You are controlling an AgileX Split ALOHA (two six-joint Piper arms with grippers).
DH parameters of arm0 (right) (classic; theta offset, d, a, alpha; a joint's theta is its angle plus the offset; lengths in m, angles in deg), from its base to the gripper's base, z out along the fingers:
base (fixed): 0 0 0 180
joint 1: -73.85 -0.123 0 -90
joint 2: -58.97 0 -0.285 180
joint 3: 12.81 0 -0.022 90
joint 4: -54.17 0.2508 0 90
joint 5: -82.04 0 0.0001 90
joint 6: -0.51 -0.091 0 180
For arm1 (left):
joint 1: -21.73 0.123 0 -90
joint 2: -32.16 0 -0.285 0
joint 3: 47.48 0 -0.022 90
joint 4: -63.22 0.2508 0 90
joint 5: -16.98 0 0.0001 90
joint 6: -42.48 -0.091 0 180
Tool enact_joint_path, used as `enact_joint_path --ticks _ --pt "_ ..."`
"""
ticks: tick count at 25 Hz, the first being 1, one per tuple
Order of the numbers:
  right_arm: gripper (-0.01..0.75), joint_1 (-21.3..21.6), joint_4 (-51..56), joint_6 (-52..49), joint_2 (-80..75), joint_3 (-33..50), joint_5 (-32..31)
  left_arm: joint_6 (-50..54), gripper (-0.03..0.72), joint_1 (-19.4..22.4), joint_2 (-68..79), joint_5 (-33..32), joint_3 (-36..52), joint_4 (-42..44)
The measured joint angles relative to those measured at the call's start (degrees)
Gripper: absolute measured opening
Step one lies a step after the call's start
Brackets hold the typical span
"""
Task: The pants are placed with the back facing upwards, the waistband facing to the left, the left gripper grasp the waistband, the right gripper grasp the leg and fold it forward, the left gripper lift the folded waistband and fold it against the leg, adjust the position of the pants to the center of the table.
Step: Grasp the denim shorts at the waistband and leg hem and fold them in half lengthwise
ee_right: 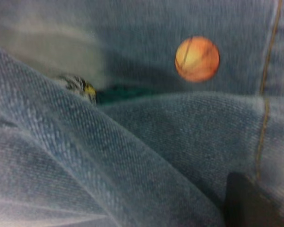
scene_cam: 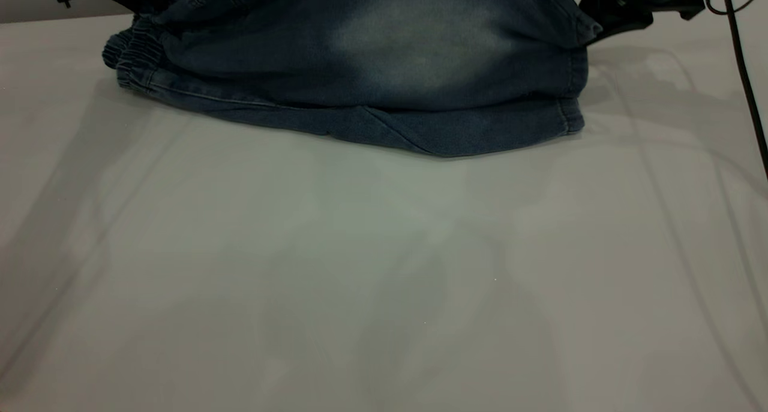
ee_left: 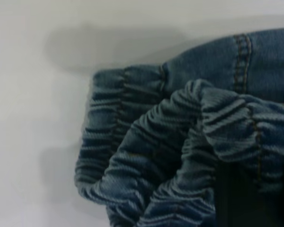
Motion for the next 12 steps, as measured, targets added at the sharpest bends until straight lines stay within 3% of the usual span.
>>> enact_joint_path --ticks 7,12 --pt "0.064 0.0 -2.52 -1.85 0.0 0.04 -1.19 -0.21 0.162 0.0 0.0 -0.47 0.0 0.18" --pt "0.24 0.0 -2.29 -1.79 0.0 0.04 -1.79 -1.0 0.162 0.0 0.0 -0.15 0.0 0.61"
